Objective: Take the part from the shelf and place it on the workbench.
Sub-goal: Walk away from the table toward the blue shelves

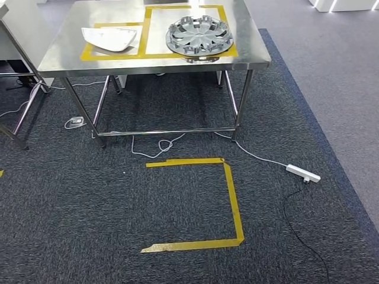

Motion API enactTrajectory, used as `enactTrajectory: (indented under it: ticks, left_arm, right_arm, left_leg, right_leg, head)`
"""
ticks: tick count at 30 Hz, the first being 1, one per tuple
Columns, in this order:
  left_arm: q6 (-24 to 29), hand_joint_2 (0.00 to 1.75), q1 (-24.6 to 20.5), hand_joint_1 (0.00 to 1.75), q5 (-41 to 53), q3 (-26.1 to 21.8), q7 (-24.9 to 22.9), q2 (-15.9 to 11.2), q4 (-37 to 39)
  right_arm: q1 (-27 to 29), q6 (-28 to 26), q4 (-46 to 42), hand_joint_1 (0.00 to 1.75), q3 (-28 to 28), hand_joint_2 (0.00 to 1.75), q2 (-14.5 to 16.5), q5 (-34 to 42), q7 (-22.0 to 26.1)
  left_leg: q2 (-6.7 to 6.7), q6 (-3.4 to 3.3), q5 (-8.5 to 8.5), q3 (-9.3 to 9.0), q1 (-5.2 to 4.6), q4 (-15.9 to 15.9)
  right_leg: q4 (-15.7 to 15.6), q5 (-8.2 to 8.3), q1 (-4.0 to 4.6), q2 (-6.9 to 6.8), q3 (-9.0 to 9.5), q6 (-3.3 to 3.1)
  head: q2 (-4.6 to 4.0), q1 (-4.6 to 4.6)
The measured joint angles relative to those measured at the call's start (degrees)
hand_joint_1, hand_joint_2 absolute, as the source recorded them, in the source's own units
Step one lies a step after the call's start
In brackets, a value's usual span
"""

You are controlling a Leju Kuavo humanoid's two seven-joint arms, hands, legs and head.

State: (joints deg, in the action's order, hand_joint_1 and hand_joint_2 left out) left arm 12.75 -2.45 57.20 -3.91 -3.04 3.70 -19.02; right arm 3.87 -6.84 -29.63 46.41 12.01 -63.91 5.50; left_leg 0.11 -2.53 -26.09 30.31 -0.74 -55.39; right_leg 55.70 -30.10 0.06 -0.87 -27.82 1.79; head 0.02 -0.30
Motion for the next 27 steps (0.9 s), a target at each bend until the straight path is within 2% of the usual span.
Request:
enactTrajectory:
  ticks: [1,2,4,5,6,7,8,9,10,11,12,14,15,16,18,19,20,21,22,23,25,26,27]
  left_arm:
    - [-0.02,0.0,-0.04,0.0,-0.01,0.08,-0.01,0.03,0.0]
    - [-0.04,0.0,-0.07,0.0,-0.01,0.14,-0.01,0.06,0.0]
    - [-0.18,0.0,-0.05,0.0,-0.01,0.15,-0.05,0.03,0.0]
    - [-0.31,0.0,0.02,0.0,-0.02,0.16,-0.09,0.03,0.0]
    - [-0.44,0.0,0.07,0.0,-0.03,0.19,-0.16,0.03,0.0]
    - [-0.53,0.0,0.09,0.0,-0.04,0.22,-0.23,0.04,0.0]
    - [-0.62,0.0,0.07,0.0,-0.05,0.28,-0.29,0.05,-0.01]
    - [-0.66,0.0,0.0,0.0,-0.07,0.36,-0.34,0.02,-0.02]
    - [-0.68,0.0,-0.12,0.0,-0.09,0.45,-0.38,0.0,-0.05]
    - [-0.69,0.0,-0.22,0.0,-0.1,0.52,-0.43,-0.03,-0.1]
    - [-0.7,0.0,-0.27,0.0,-0.12,0.58,-0.49,-0.07,-0.14]
    - [-0.7,0.0,-0.1,0.0,-0.16,0.62,-0.67,-0.12,-0.2]
    - [-0.71,0.0,0.03,0.0,-0.2,0.64,-0.76,-0.16,-0.22]
    - [-0.72,0.0,0.09,0.0,-0.25,0.69,-0.84,-0.19,-0.25]
    - [-0.74,0.0,-0.02,0.0,-0.4,0.89,-0.91,-0.16,-0.32]
    - [-0.75,0.0,-0.07,0.0,-0.49,1.0,-0.93,-0.12,-0.34]
    - [-0.75,0.0,-0.05,0.0,-0.57,1.09,-0.97,-0.1,-0.37]
    - [-0.75,0.0,0.05,0.0,-0.62,1.15,-1.01,-0.08,-0.38]
    - [-0.76,0.0,0.15,0.0,-0.64,1.2,-1.05,-0.08,-0.4]
    - [-0.77,0.0,0.22,0.0,-0.66,1.24,-1.08,-0.1,-0.45]
    - [-0.78,0.0,0.11,0.0,-0.73,1.39,-1.09,-0.16,-0.63]
    - [-0.8,0.0,-0.02,0.0,-0.81,1.47,-1.09,-0.17,-0.74]
    - [-0.84,0.0,-0.1,0.0,-0.91,1.54,-1.09,-0.19,-0.84]
  right_arm:
    - [-0.03,-0.1,0.02,0.0,-0.01,0.0,-0.04,-0.23,0.05]
    - [-0.05,-0.2,0.06,0.0,-0.03,0.0,-0.09,-0.39,0.09]
    - [-0.04,-0.28,0.17,0.0,-0.05,0.0,-0.18,-0.74,0.12]
    - [0.01,-0.31,0.23,0.0,-0.05,0.0,-0.22,-0.91,0.12]
    - [0.05,-0.33,0.27,0.0,-0.05,0.0,-0.27,-1.09,0.12]
    - [0.09,-0.34,0.3,0.0,-0.05,0.0,-0.32,-1.25,0.12]
    - [0.1,-0.35,0.33,0.0,-0.05,0.0,-0.36,-1.41,0.12]
    - [0.11,-0.36,0.4,0.0,-0.06,0.0,-0.4,-1.55,0.12]
    - [0.12,-0.35,0.5,0.0,-0.08,0.0,-0.43,-1.69,0.12]
    - [0.13,-0.37,0.6,0.0,-0.09,0.0,-0.44,-1.84,0.12]
    - [0.15,-0.39,0.69,0.0,-0.1,0.0,-0.46,-1.98,0.12]
    - [0.14,-0.53,0.74,0.0,-0.09,0.0,-0.51,-2.36,0.14]
    - [0.1,-0.62,0.75,0.0,-0.09,0.0,-0.53,-2.54,0.15]
    - [0.09,-0.7,0.77,0.0,-0.09,0.0,-0.54,-2.73,0.18]
    - [0.13,-0.84,0.86,0.0,-0.1,0.0,-0.55,-2.99,0.23]
    - [0.16,-0.92,0.92,0.0,-0.09,0.0,-0.57,-3.13,0.27]
    - [0.15,-1.01,0.98,0.0,-0.09,0.0,-0.58,-3.27,0.29]
    - [0.1,-1.08,1.01,0.0,-0.08,0.0,-0.6,-3.4,0.31]
    - [0.03,-1.15,1.03,0.0,-0.08,0.0,-0.62,-3.56,0.33]
    - [-0.07,-1.19,1.05,0.0,-0.09,0.0,-0.62,-3.72,0.36]
    - [-0.23,-1.31,1.18,0.0,-0.11,0.0,-0.63,-4.01,0.46]
    - [-0.28,-1.4,1.26,0.0,-0.11,0.0,-0.63,-4.15,0.51]
    - [-0.35,-1.49,1.34,0.0,-0.12,0.0,-0.63,-4.27,0.53]
  left_leg:
    - [-0.16,-0.17,0.31,-0.02,0.25,0.4]
    - [-0.31,-0.25,0.49,0.08,0.4,0.57]
    - [-0.81,-0.19,0.63,0.47,0.53,0.55]
    - [-1.17,-0.05,0.71,0.59,0.6,0.51]
    - [-1.63,0.15,0.79,0.67,0.72,0.45]
    - [-2.17,0.42,0.83,0.72,0.9,0.33]
    - [-2.76,0.76,0.82,0.78,1.1,0.11]
    - [-3.37,1.22,0.73,0.99,1.19,-0.27]
    - [-3.99,1.71,0.65,1.33,1.25,-0.76]
    - [-4.59,2.19,0.63,1.73,1.26,-1.16]
    - [-5.2,2.65,0.71,2.14,1.28,-1.42]
    - [-6.03,3.38,0.95,2.68,1.55,-1.65]
    - [-5.42,3.65,0.54,3.08,1.59,-2.29]
    - [-4.25,3.86,-0.58,3.87,1.58,-3.96]
    - [-1.49,4.07,-4.44,6.77,1.48,-10.58]
    - [-0.88,4.12,-6.28,8.44,1.49,-14.56]
    - [-0.64,4.09,-7.28,9.54,1.49,-17.43]
    - [-0.53,3.96,-7.2,9.71,1.46,-18.4]
    - [-0.39,3.71,-6.09,8.81,1.4,-17.12]
    - [0.04,3.3,-4.28,6.97,1.25,-13.9]
    - [2.33,2.22,-1.6,2.97,0.58,-6.27]
    - [3.25,1.81,-1.14,1.84,0.26,-3.86]
    - [3.71,1.54,-1.21,1.44,0.0,-2.72]
  right_leg:
    - [1.74,-1.24,-0.03,0.22,-0.92,0.21]
    - [4.8,-3.05,-0.2,0.5,-2.47,0.45]
    - [12.84,-6.6,-0.6,0.71,-6.39,1.01]
    - [15.5,-7.2,-0.83,0.71,-7.69,1.28]
    - [15.97,-6.62,-1.04,0.73,-7.98,1.53]
    - [13.9,-4.91,-1.28,0.85,-7.0,1.77]
    - [10.14,-2.67,-1.59,1.39,-5.14,2.04]
    - [6.09,-1.14,-1.9,2.91,-3.16,2.34]
    - [2.96,-0.22,-2.16,4.29,-1.66,2.29]
    - [1.22,-0.06,-2.3,5.38,-0.89,2.09]
    - [0.79,-0.44,-2.25,5.91,-0.75,1.67]
    - [1.04,-0.31,-2.06,4.51,-0.67,0.51]
    - [1.07,-0.13,-2.0,3.81,-0.57,0.02]
    - [1.05,0.05,-1.94,2.99,-0.5,-0.41]
    - [1.02,0.19,-1.65,1.31,-0.67,-0.9]
    - [1.03,0.17,-1.45,0.4,-0.77,-1.02]
    - [1.04,0.14,-1.28,-0.46,-0.84,-1.09]
    - [1.04,0.11,-1.13,-1.24,-0.87,-1.14]
    - [1.05,0.08,-0.98,-1.97,-0.84,-1.18]
    - [1.05,0.03,-0.86,-2.63,-0.74,-1.2]
    - [1.1,-0.17,-0.56,-3.87,-0.56,-1.07]
    - [1.13,-0.28,-0.4,-4.53,-0.55,-0.92]
    - [1.16,-0.37,-0.27,-5.17,-0.57,-0.72]
  head:
    - [0.0,0.11]
    - [0.0,0.19]
    - [0.0,0.25]
    - [0.0,0.22]
    - [0.0,0.22]
    - [0.0,0.22]
    - [0.0,0.24]
    - [0.0,0.31]
    - [0.01,0.33]
    - [0.01,0.38]
    - [0.01,0.4]
    - [0.01,0.42]
    - [0.01,0.3]
    - [0.0,0.1]
    - [0.0,-0.28]
    - [0.0,-0.35]
    - [0.0,-0.34]
    - [0.0,-0.36]
    - [0.0,-0.36]
    - [0.0,-0.37]
    - [0.0,-0.38]
    - [0.01,-0.37]
    - [0.01,-0.33]
